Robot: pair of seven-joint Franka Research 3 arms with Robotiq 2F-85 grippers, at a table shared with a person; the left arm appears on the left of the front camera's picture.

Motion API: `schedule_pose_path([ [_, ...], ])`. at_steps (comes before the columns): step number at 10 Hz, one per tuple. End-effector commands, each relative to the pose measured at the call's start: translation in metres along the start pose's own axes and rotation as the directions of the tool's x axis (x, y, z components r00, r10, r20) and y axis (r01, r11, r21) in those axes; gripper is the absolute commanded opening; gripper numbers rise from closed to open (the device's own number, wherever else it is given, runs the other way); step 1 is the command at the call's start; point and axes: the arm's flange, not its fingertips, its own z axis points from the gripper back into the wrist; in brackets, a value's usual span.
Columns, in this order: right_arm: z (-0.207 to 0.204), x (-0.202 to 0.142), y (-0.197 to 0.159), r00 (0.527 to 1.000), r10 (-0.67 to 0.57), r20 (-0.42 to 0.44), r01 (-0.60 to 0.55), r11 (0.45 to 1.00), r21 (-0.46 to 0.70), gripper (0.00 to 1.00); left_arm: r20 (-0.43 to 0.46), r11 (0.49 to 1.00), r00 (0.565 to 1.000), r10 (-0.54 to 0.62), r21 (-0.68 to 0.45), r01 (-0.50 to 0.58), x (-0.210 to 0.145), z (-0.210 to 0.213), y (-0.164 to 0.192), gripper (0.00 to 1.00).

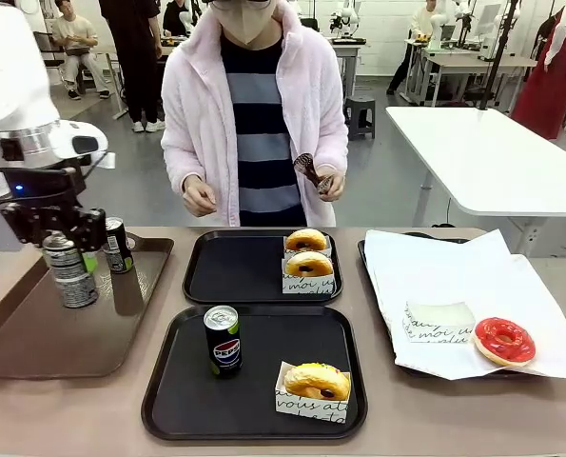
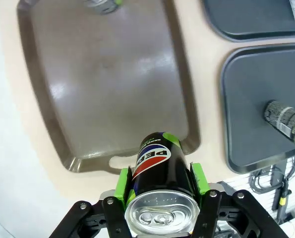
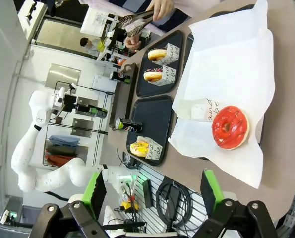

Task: Set up donuts and drinks on trays.
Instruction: Pick up one Pepsi coke from the Handle tray and place it on the Flat Tray without a Pepsi coke.

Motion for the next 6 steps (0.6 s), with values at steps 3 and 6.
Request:
schedule_pose_path([
  [3,0.001,0.002,0.0,1.0,0.017,0.017,-0.018,1.0,0.024,1.0,-0.085,0.969,0.969,-0.233,-0.102,0.224,0.06,-0.001,-0.052,0.58],
  [6,0.001,0.002,0.0,1.0,0.017,0.017,-0.018,1.0,0.024,1.0,-0.025,0.943,0.95,-0.311,-0.134,0.305,0.09,-0.009,-0.088,0.58],
])
